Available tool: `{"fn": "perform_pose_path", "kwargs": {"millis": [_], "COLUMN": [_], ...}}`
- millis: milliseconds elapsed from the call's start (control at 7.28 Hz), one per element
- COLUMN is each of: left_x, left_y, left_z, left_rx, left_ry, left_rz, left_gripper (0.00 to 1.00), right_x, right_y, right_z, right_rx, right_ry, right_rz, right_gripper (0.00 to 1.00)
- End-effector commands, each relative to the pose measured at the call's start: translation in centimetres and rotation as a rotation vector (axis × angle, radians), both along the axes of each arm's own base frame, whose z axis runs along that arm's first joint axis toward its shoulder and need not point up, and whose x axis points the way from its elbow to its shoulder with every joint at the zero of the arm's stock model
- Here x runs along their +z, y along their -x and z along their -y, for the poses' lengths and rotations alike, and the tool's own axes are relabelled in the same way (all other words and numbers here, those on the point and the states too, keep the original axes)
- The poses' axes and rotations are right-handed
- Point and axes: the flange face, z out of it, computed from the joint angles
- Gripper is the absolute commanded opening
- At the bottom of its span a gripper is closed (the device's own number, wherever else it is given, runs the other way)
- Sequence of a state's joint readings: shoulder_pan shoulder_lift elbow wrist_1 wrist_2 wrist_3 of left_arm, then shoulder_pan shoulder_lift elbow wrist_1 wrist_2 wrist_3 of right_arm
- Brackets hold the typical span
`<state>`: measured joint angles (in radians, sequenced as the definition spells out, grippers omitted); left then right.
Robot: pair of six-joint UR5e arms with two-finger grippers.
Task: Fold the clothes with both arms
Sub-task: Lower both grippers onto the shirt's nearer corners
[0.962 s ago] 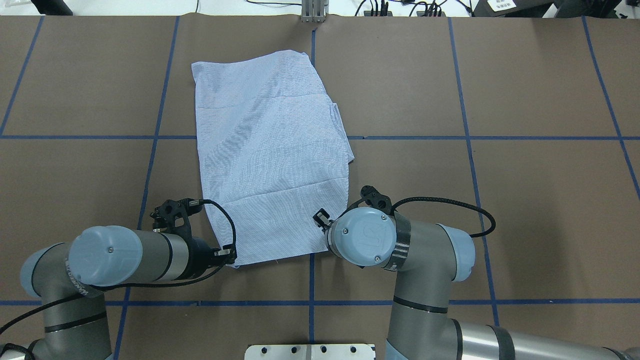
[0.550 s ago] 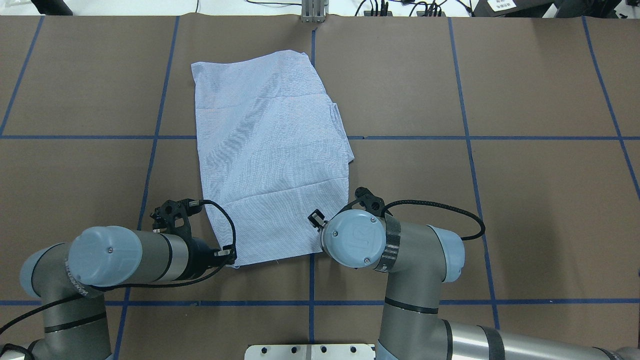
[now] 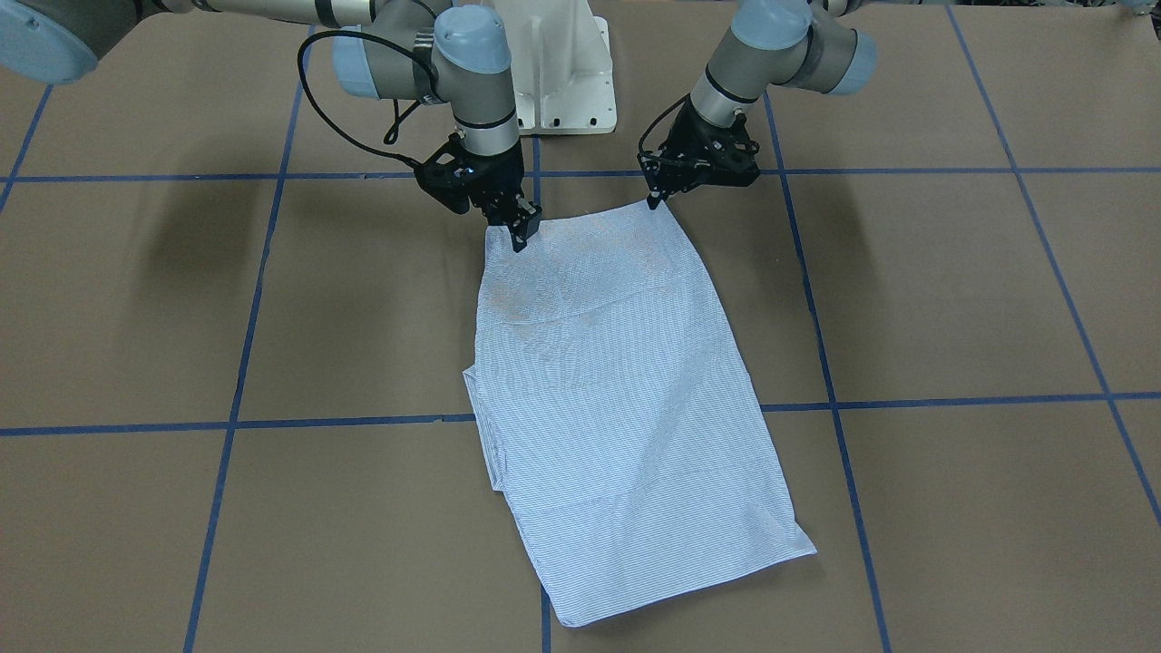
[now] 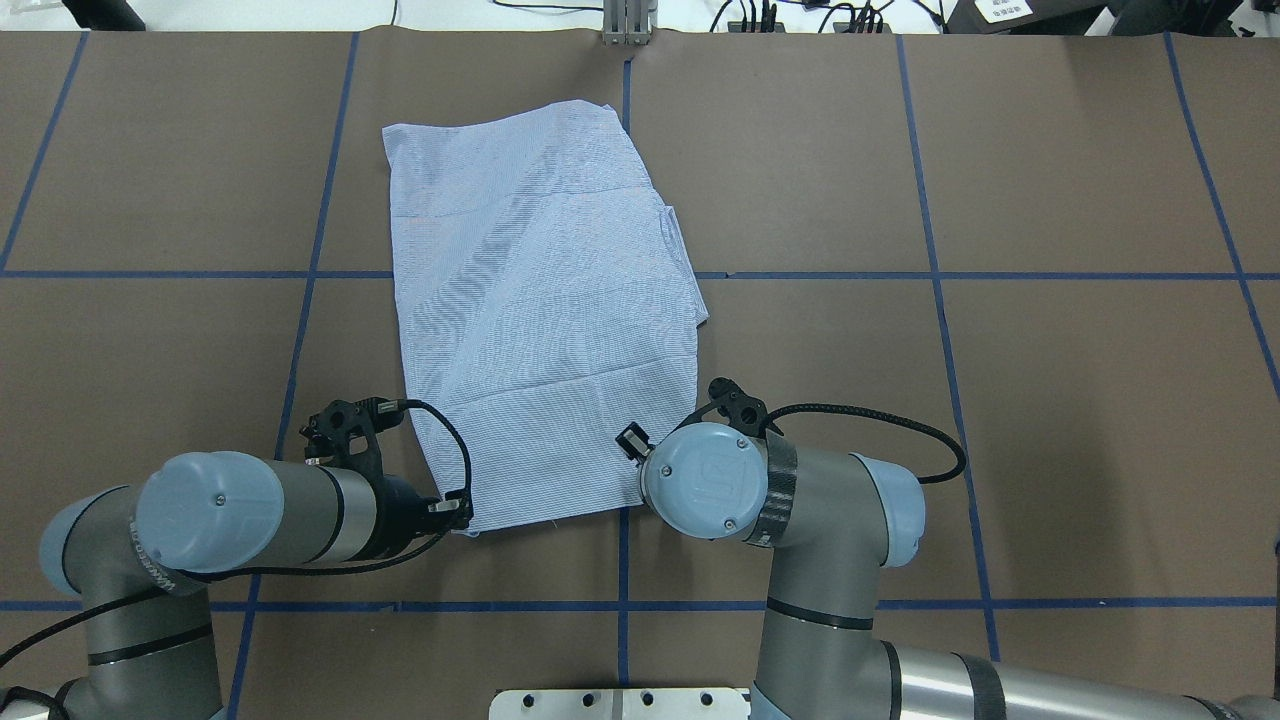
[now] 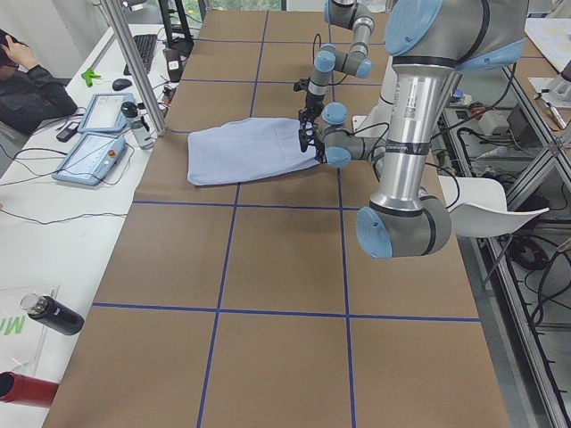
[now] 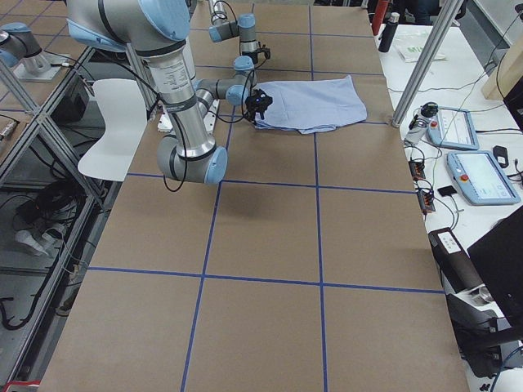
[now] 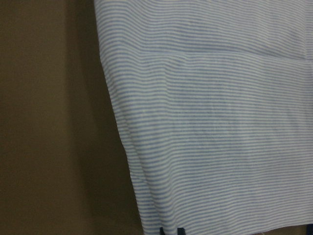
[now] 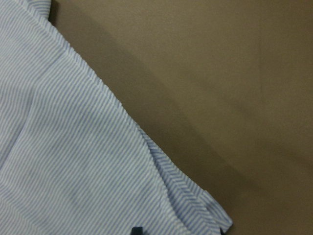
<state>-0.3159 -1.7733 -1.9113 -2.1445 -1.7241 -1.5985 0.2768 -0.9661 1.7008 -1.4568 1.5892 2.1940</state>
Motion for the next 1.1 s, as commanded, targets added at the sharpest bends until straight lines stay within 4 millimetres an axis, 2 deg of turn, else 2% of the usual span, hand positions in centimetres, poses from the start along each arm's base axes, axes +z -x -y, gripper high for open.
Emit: {"fn": "perform_pose_path", "kwargs": {"millis": [0,137,275,550,687,824,962], "left_x": [0.0,0.0,0.0,-0.1,-0.4,-1.1,-2.4], "left_y": [0.0,0.0,0.0,0.0,0.2,0.5,1.6], "left_z": [0.0,0.0,0.0,0.0,-0.1,-0.3,-0.9], "left_rx": [0.000,0.000,0.000,0.001,0.001,0.010,0.044], "left_ry": [0.000,0.000,0.000,0.000,-0.002,-0.004,0.004], "left_rz": [0.000,0.000,0.000,-0.002,-0.009,-0.023,-0.057], "left_gripper": [0.00,0.00,0.00,0.00,0.00,0.00,0.00], "right_x": [-0.4,-0.7,-1.1,-1.6,-2.5,-3.8,-6.4], "right_y": [0.4,0.6,0.6,0.5,-0.4,-2.5,-6.1], "right_z": [0.1,0.1,0.1,0.2,0.6,1.1,0.2], "right_rx": [0.001,0.001,0.002,0.018,0.026,0.031,0.028], "right_ry": [0.002,0.001,0.002,0.015,0.012,0.011,0.009], "right_rz": [0.002,0.003,0.005,0.018,0.037,0.050,0.067], "right_gripper": [0.29,0.19,0.00,0.00,0.00,0.00,0.00]}}
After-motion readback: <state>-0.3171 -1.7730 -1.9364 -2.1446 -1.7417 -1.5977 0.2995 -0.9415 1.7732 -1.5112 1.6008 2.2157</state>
